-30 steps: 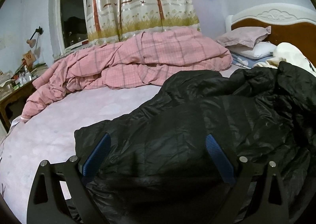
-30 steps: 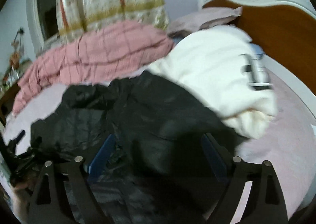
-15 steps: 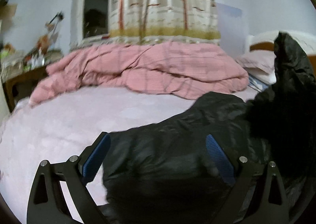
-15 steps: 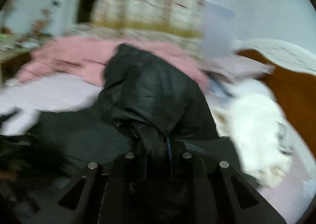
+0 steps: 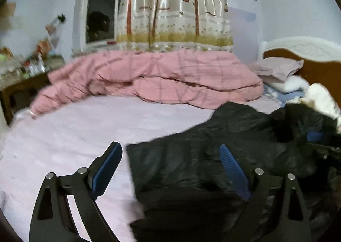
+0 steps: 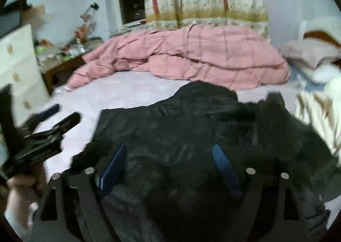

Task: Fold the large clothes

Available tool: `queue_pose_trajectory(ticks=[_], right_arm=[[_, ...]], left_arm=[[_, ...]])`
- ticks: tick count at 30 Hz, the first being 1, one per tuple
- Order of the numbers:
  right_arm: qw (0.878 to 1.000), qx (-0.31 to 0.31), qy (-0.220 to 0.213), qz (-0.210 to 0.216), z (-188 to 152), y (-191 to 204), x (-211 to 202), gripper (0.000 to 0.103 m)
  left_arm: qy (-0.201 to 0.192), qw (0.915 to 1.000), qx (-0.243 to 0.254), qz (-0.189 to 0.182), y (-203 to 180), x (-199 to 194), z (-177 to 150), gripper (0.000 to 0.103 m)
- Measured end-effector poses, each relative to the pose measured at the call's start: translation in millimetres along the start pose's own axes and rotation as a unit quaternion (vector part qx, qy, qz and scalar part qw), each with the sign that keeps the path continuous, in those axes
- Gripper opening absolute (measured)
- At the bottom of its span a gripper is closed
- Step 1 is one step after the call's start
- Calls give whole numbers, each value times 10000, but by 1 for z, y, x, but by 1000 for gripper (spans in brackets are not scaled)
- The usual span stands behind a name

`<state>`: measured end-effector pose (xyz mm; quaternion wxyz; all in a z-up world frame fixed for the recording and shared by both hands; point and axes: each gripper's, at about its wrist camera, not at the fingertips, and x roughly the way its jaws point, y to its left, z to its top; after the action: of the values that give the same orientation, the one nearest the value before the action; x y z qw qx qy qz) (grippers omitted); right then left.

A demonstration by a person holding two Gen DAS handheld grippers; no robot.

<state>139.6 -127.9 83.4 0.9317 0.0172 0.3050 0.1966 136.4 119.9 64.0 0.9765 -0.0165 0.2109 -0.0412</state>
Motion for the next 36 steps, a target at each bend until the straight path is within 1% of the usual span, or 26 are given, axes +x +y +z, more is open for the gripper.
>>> queue_pose_trajectory(ticks=[2, 4, 5, 6, 8, 9, 10, 12, 13, 14, 15, 16, 17, 18, 19, 21, 23, 25, 26, 27, 28, 29, 30, 31, 32, 36], right_arm=[[9998, 165, 3, -63, -2, -29, -23, 84], [9965, 702, -220, -404, -7, -79, -61, 84], [9965, 702, -220, -404, -7, -79, -61, 85], [9920, 1080, -401, -518, -10, -107, -86, 85], [9885, 1279, -495, -633, -12, -124, -98, 85], [9804, 1499, -622, -1115, -17, -151, -121, 85], [9804, 1499, -622, -1115, -17, -151, -121, 85], [9678, 1409, -727, -1957, -21, -172, -140, 85], [9646, 1338, -741, -2149, -21, -177, -143, 85], [9613, 1229, -688, -2368, -22, -185, -146, 85], [9612, 1182, -629, -2412, -22, -190, -146, 85], [9634, 1135, -536, -2370, -21, -195, -144, 85], [9668, 1101, -456, -2262, -22, -197, -143, 85], [9700, 1078, -390, -2142, -21, -197, -141, 85], [9733, 1060, -317, -2011, -20, -197, -138, 85], [9817, 996, 13, -1623, -11, -187, -114, 85], [9803, 767, 367, -1784, 1, -178, -88, 85], [9724, 610, 353, -2225, 9, -169, -76, 85], [9680, 579, 286, -2427, 13, -166, -72, 85], [9660, 587, 257, -2506, 16, -164, -70, 85], [9682, 588, 292, -2414, 21, -161, -64, 85], [9750, 560, 448, -2101, 25, -158, -53, 85], [9750, 560, 448, -2101, 25, -158, -53, 85], [9823, 466, 768, -1641, 27, -150, -36, 85], [9849, 362, 1011, -1359, 24, -144, -20, 85], [9825, 246, 1392, -1212, 8, -138, 17, 85]], left_arm=[[309, 9978, -235, -542, -3, 10, -2, 93], [676, 9920, -376, -997, -10, 26, -5, 93], [735, 9912, -408, -1023, -16, 30, -7, 93], [754, 9917, -441, -947, -23, 34, -9, 92], [859, 9905, -540, -933, -36, 40, -10, 89], [905, 9887, -566, -1052, -42, 43, -10, 88], [1001, 9873, -536, -1112, -51, 49, -11, 88], [1243, 9873, -394, -907, -64, 63, -15, 88], [1442, 9858, -358, -786, -69, 72, -18, 88], [1677, 9825, -388, -715, -71, 80, -24, 81], [1932, 9768, -494, -777, -73, 89, -30, 70], [2034, 9738, -545, -853, -74, 94, -34, 65], [2036, 9741, -503, -849, -77, 96, -36, 49], [1952, 9775, -359, -719, -81, 94, -37, 23], [1842, 9809, -238, -570, -82, 92, -35, 11], [1260, 9915, -292, 117, -76, 75, -27, 7], [498, 9937, -542, 845, -60, 48, -17, 6], [-56, 9876, -593, 1456, -44, 24, -8, 6], [-227, 9812, -567, 1830, -35, 14, -4, 6], [-300, 9749, -552, 2134, -25, 8, -1, 6], [-303, 9705, -566, 2325, -17, 4, 0, 6], [-272, 9656, -609, 2515, -6, 1, 0, 6], [-213, 9612, -677, 2666, 3, -1, -1, 6], [-142, 9579, -753, 2766, 11, -1, -3, 6], [-52, 9557, -820, 2825, 17, -1, -6, 6], [292, 9577, -704, 2776, 19, 9, -15, 6]])
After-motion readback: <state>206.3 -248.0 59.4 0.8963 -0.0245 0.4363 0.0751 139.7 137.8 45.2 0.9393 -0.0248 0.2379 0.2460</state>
